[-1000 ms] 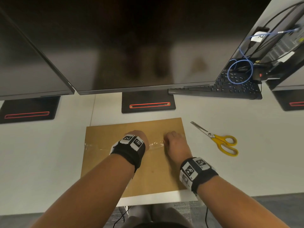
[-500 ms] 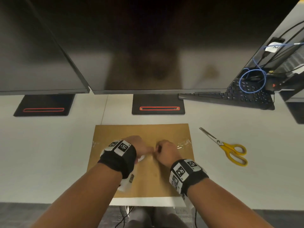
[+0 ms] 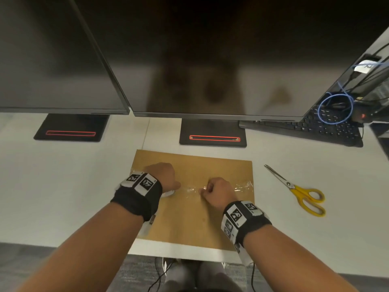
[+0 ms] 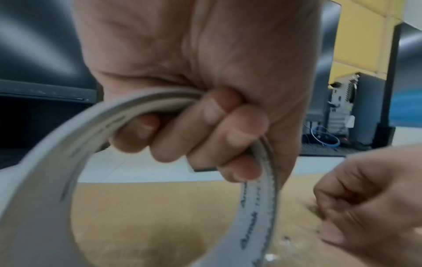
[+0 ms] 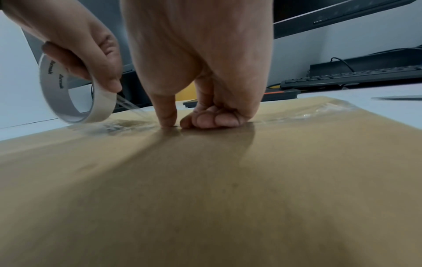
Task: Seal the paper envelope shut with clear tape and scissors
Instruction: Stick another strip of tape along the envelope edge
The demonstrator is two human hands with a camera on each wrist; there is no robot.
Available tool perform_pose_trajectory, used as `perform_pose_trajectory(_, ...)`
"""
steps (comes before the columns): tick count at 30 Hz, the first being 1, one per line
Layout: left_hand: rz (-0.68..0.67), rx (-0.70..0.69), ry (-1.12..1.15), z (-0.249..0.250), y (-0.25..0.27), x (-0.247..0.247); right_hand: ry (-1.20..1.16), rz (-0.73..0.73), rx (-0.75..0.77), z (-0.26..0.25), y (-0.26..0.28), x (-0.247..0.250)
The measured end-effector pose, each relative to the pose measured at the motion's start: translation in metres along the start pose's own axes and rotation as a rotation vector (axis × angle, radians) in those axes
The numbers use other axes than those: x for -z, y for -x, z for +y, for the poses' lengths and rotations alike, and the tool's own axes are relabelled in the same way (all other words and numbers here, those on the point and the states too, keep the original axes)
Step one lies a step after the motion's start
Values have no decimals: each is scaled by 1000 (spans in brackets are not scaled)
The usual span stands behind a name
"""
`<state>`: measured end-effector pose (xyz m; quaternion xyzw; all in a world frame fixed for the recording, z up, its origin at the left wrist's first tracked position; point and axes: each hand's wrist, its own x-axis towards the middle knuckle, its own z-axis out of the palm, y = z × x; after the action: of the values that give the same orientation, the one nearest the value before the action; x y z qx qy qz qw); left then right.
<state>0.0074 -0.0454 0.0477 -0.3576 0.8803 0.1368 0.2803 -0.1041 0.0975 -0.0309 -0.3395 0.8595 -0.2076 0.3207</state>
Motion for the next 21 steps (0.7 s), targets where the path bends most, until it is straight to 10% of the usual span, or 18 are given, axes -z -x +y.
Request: perform_pose_trajectory(21,-18,30,-172,18,-1,-17,353,137,-7,-3,-5,-27)
